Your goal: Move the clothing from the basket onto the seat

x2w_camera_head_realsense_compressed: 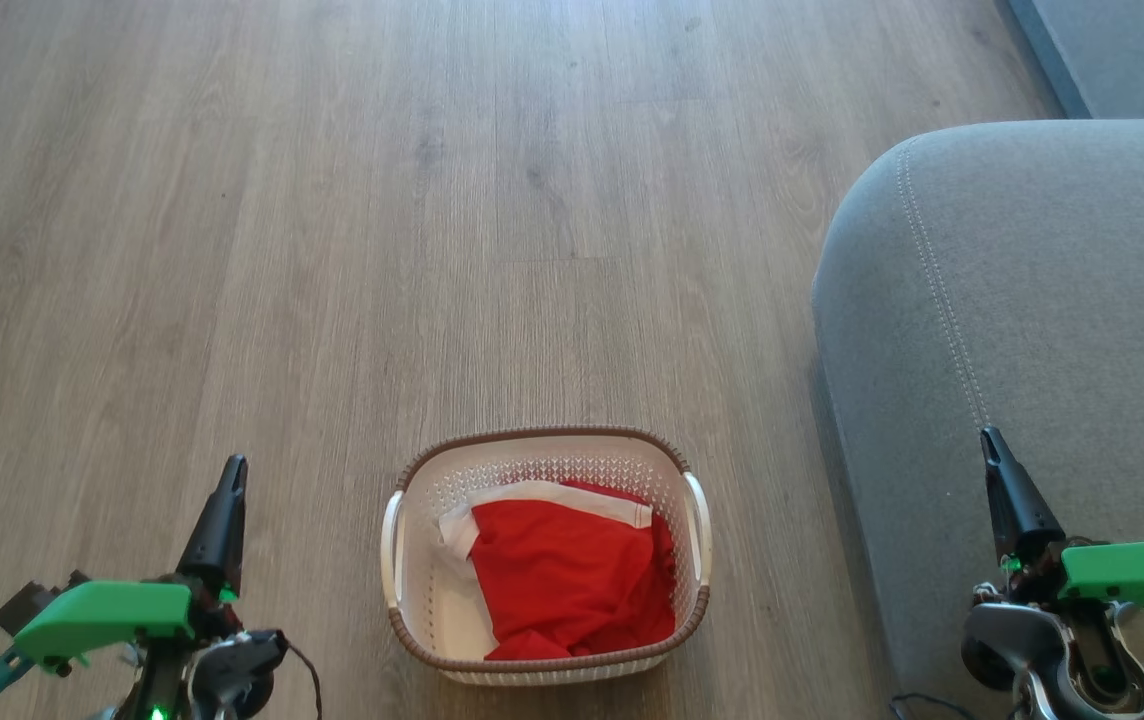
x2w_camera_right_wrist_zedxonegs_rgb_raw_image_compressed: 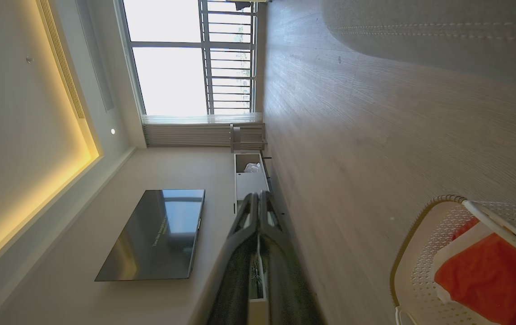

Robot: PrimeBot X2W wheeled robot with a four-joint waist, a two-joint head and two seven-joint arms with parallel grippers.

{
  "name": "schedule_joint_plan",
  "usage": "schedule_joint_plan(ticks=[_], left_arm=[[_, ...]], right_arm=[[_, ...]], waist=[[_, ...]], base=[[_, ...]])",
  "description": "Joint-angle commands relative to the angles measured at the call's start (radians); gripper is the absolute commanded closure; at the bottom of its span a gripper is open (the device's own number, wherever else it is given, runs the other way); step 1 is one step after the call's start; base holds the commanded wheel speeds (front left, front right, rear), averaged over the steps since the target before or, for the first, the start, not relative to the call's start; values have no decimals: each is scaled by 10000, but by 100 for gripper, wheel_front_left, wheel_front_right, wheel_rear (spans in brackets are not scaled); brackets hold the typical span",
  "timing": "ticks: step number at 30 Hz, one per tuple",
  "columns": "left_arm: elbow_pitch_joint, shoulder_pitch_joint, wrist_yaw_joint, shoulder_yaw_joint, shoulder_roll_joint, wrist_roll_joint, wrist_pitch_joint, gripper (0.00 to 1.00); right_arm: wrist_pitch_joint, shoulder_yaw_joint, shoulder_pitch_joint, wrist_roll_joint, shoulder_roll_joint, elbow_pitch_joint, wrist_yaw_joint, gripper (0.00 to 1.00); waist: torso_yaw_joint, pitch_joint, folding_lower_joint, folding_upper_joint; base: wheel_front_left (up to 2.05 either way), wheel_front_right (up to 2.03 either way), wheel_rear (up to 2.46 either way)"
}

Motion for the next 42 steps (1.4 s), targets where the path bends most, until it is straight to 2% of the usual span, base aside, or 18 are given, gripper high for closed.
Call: schedule_joint_plan(ticks=[1, 4, 5, 10, 25, 33, 42], left_arm=[[-323, -480, -92, 323, 81, 73, 74, 100], [-323, -480, -92, 323, 81, 73, 74, 100], [0, 0, 0, 1, 0, -2, 0, 0], [552, 314, 17, -39, -59, 14, -39, 0], [521, 150, 4, 437, -43, 530, -449, 0], [555, -18, -3, 797, -34, 1077, -684, 0], [105, -131, -11, 1026, -24, 1948, -947, 0]], right_arm=[[57, 185, -484, 61, -114, -363, 6, 100], [57, 185, -484, 61, -114, -363, 6, 100], [0, 0, 0, 0, 0, 0, 0, 0], [-25, 60, 320, -16, 38, 575, 2, 0], [-439, 31, 173, -595, 21, 384, 2, 0], [-676, -16, 34, -1361, 12, 143, 3, 0], [-940, 14, -211, -2756, 1, -466, 3, 0]], waist=[[0, 0, 0, 0], [0, 0, 0, 0], [0, 0, 0, 0], [-2, 9, 0, 0], [-26, -26, 0, 0], [-7, -51, 0, 0], [39, -60, 0, 0]], base=[[0, 0, 0], [0, 0, 0], [0, 0, 0], [0, 0, 0], [0, 0, 0], [0, 0, 0], [0, 0, 0]])
